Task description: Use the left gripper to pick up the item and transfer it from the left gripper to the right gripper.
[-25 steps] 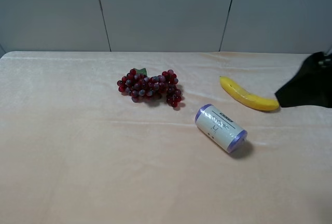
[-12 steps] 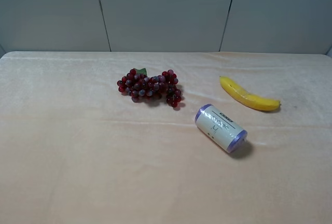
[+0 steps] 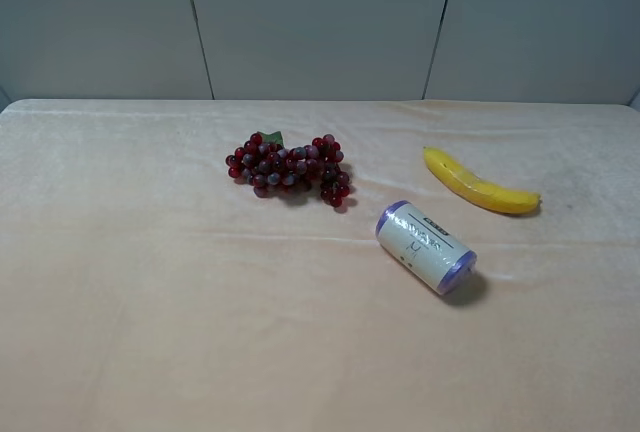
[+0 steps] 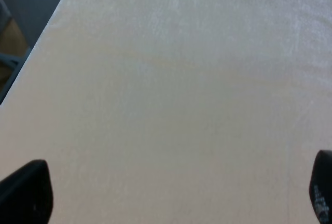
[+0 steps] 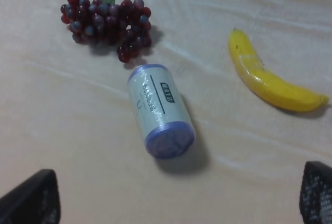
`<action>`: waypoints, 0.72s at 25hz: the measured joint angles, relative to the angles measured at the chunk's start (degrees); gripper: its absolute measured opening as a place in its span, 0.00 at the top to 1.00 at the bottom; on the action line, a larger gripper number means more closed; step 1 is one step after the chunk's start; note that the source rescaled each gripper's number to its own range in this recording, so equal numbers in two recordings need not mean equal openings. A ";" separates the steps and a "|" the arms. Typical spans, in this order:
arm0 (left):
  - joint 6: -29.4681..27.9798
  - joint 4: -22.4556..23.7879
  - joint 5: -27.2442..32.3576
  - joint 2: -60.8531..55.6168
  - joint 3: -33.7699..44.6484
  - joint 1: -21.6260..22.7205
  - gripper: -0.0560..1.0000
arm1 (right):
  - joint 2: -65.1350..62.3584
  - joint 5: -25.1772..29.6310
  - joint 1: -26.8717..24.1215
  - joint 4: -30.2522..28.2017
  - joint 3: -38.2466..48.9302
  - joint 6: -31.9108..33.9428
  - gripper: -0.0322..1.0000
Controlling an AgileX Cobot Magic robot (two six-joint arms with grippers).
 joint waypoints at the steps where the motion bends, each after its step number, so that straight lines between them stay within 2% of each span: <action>1: 0.00 0.00 0.00 0.00 0.00 0.00 0.02 | 0.00 0.00 0.00 0.33 0.00 -0.07 0.00; 7: 0.00 0.00 0.00 0.00 0.00 0.00 0.02 | 0.00 0.00 -0.12 0.33 0.00 -0.19 0.00; 10: 0.00 0.00 0.00 0.00 0.00 0.00 0.02 | 0.00 -0.10 -2.50 0.40 0.00 -0.19 0.00; 12: 0.00 0.00 0.00 0.00 0.00 0.00 0.02 | -0.06 -0.11 -6.05 0.40 0.00 -0.19 0.00; 18: 0.00 0.00 0.00 0.00 0.00 0.00 0.02 | -0.06 -0.16 -21.75 0.40 0.00 -0.19 0.00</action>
